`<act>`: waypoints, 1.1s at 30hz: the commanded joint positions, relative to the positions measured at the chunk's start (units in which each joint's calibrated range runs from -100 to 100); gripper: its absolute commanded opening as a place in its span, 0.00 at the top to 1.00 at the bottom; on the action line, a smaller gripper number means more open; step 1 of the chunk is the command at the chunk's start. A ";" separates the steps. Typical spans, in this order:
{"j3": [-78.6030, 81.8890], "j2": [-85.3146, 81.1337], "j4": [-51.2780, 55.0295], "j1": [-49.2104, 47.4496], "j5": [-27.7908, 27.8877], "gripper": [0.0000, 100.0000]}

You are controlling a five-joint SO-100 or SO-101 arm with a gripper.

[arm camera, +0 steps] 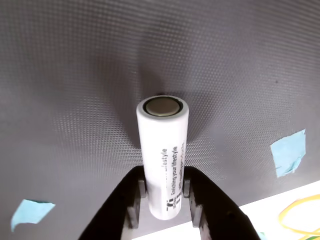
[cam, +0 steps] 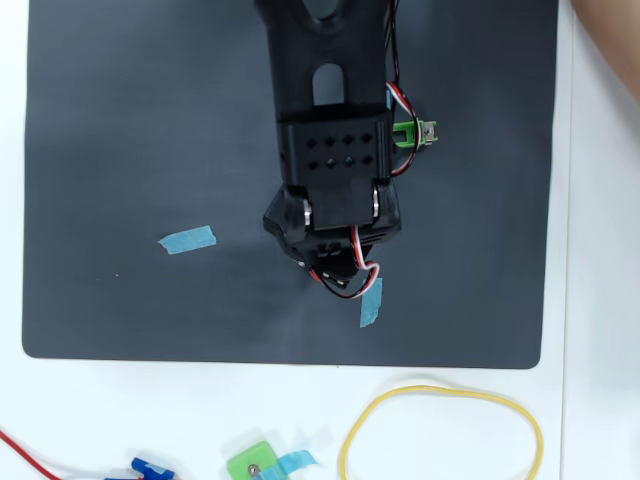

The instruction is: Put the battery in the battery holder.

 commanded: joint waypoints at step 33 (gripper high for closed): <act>34.75 -42.10 -0.48 4.09 -25.08 1.00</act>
